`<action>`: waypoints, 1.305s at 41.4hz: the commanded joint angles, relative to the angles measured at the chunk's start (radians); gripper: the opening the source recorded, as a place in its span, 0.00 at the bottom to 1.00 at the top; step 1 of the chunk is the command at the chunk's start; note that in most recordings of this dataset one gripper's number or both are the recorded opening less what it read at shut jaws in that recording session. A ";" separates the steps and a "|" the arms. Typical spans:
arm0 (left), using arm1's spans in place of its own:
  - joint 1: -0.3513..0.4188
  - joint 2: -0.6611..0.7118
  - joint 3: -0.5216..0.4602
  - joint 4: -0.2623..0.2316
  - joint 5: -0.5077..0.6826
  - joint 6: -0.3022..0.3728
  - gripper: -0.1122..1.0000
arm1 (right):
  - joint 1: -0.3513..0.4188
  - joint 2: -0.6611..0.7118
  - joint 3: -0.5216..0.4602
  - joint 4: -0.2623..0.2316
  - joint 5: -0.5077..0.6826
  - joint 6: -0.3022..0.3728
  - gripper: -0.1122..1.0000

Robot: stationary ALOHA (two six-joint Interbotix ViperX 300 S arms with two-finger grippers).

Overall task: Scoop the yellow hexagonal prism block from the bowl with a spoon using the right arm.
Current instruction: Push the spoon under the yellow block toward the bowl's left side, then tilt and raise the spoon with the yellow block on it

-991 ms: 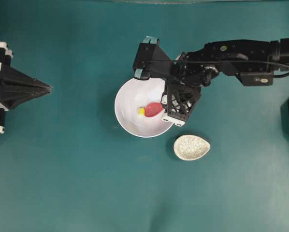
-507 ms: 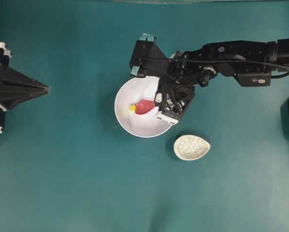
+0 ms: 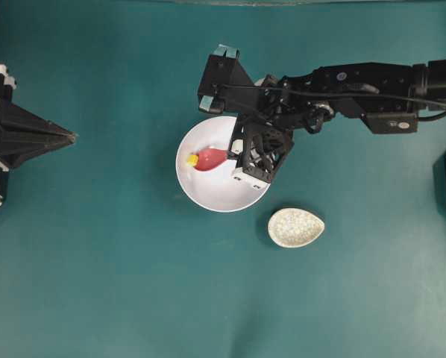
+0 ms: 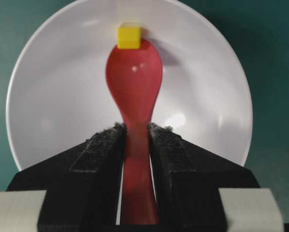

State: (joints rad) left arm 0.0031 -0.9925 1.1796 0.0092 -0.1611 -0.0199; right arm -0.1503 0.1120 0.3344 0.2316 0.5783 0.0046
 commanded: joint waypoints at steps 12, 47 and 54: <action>0.002 0.005 -0.026 0.003 -0.005 -0.002 0.10 | 0.003 -0.020 -0.015 -0.002 -0.041 -0.002 0.30; 0.000 0.005 -0.026 0.003 -0.005 -0.002 0.10 | 0.032 -0.109 0.141 -0.002 -0.261 0.002 0.30; 0.000 0.006 -0.026 0.003 -0.005 -0.002 0.10 | 0.040 -0.135 0.183 0.000 -0.321 0.003 0.30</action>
State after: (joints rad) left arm 0.0031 -0.9925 1.1812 0.0092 -0.1611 -0.0199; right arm -0.1150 0.0199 0.5123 0.2316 0.2915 0.0046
